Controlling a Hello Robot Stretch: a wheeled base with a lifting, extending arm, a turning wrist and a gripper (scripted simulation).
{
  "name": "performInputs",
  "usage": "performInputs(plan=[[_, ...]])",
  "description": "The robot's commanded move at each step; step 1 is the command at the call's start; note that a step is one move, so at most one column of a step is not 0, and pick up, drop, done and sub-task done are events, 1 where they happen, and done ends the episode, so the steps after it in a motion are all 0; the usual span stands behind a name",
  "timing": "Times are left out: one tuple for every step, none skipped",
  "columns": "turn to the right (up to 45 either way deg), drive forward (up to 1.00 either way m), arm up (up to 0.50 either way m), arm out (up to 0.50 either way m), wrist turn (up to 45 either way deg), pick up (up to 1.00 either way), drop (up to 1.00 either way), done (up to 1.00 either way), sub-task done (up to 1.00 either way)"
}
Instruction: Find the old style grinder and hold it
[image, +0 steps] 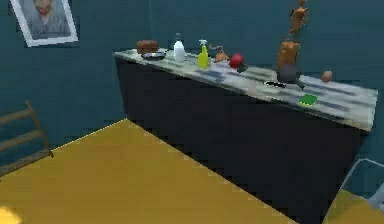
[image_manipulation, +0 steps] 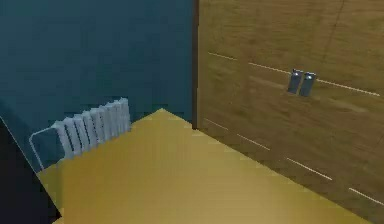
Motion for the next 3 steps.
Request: performInputs(plan=[[0.0,0.75,0.0,0.0,0.0,0.0,0.0,0.0,0.0],[-45.0,0.0,0.0,0.0,0.0,0.0,0.0,0.0,0.0],[-30.0,0.0,0.0,0.0,0.0,0.0,0.0,0.0,0.0]])
